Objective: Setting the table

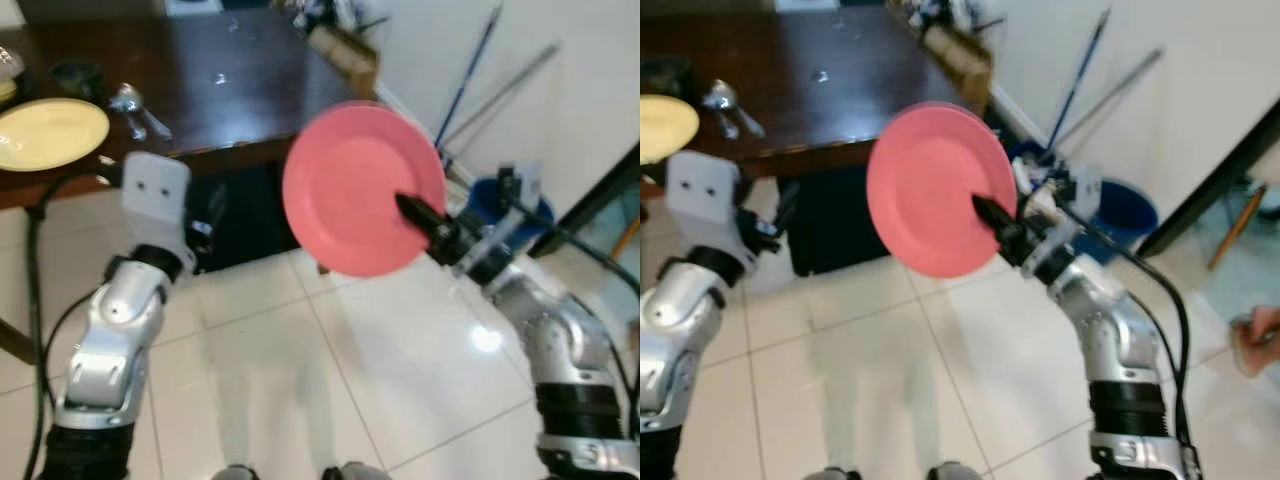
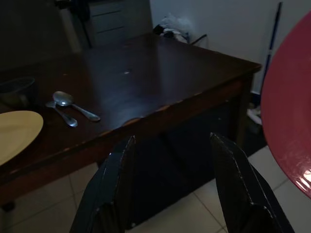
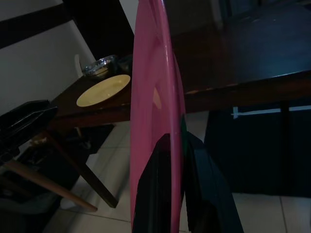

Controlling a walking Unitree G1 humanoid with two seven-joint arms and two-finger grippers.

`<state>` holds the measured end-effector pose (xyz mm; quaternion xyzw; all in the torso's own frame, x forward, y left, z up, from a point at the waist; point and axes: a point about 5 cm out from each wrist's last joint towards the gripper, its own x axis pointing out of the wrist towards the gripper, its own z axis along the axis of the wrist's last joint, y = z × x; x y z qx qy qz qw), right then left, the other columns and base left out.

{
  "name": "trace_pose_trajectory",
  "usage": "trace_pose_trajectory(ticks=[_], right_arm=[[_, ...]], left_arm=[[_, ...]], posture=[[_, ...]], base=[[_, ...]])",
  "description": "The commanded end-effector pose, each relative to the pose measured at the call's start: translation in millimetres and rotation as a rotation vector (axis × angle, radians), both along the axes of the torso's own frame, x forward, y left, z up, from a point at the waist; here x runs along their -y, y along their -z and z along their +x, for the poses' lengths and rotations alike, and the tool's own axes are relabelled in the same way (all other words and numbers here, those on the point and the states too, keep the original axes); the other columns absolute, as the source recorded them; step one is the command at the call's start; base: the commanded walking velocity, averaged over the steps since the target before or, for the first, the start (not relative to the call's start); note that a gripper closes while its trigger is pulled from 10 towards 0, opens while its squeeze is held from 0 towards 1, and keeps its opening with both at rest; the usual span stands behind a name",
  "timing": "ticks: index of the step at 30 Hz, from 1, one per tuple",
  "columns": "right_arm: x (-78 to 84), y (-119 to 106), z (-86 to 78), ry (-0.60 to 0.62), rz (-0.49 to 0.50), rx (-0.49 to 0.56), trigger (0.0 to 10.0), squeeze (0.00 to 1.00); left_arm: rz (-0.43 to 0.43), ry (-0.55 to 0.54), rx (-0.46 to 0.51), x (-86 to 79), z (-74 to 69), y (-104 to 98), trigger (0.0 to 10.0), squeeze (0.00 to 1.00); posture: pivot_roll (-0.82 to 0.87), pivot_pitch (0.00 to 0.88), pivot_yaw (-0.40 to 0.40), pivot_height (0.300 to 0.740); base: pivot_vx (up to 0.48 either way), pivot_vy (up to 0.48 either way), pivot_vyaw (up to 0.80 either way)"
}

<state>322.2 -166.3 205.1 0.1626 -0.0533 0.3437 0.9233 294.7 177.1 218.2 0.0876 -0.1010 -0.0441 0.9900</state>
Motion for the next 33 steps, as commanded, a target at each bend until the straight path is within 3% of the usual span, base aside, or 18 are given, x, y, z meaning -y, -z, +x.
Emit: trace_pose_trajectory(ticks=[1, 33], right_arm=[[6.0, 1.6, -1.2, 0.017, 0.004, 0.005, 10.0, 0.0], [7.3, 5.8, -3.7, 0.014, 0.011, 0.004, 10.0, 0.0]], left_arm=[[0.006, 0.01, -0.009, 3.8, 0.3, 3.5, 10.0, 0.0], [0.01, 0.032, -0.002, 5.7, 2.2, 2.9, 10.0, 0.0]], posture=[[-0.07, 0.066, 0.006, 0.74], [-0.08, 0.063, 0.015, 0.74]], base=[[0.356, 0.0, 0.0], [0.441, 0.0, 0.0]])
